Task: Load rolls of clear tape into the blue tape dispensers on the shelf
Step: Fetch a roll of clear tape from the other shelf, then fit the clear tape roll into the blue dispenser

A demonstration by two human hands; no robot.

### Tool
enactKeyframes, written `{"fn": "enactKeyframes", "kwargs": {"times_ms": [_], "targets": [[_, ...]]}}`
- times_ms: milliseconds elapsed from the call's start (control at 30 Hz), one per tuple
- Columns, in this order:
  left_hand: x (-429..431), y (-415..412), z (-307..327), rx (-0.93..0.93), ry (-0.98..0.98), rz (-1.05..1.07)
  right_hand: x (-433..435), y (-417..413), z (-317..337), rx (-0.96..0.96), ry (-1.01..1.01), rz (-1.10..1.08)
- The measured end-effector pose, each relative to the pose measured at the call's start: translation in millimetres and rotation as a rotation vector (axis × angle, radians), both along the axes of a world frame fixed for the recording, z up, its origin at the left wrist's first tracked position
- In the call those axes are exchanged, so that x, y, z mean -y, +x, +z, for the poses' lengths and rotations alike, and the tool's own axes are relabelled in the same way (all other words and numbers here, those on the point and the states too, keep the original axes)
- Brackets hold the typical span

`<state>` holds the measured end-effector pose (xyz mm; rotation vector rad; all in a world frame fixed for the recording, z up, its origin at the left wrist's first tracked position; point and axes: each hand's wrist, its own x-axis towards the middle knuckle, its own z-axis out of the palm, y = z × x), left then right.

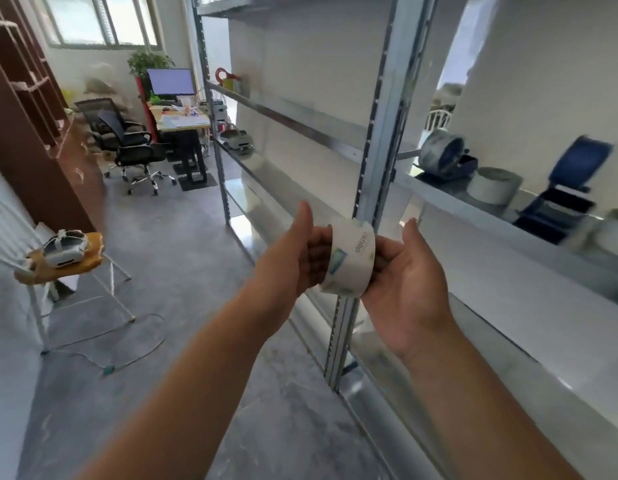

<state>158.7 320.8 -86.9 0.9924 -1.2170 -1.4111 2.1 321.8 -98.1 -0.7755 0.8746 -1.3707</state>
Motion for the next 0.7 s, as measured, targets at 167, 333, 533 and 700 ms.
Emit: {"fn": "enactKeyframes", "kwargs": {"times_ms": [167, 333, 533, 700], "targets": [[53, -76, 14, 0.055, 0.013, -0.164, 16, -63, 8, 0.051, -0.042, -0.245], [92, -141, 24, 0.108, 0.05, -0.29, 33, -112, 9, 0.085, -0.082, -0.388], [133, -184, 31, 0.092, 0.028, -0.404, 55, -152, 15, 0.053, -0.149, -0.485], [152, -197, 29, -0.046, -0.06, -0.459, 63, -174, 18, 0.062, -0.176, -0.558]]}}
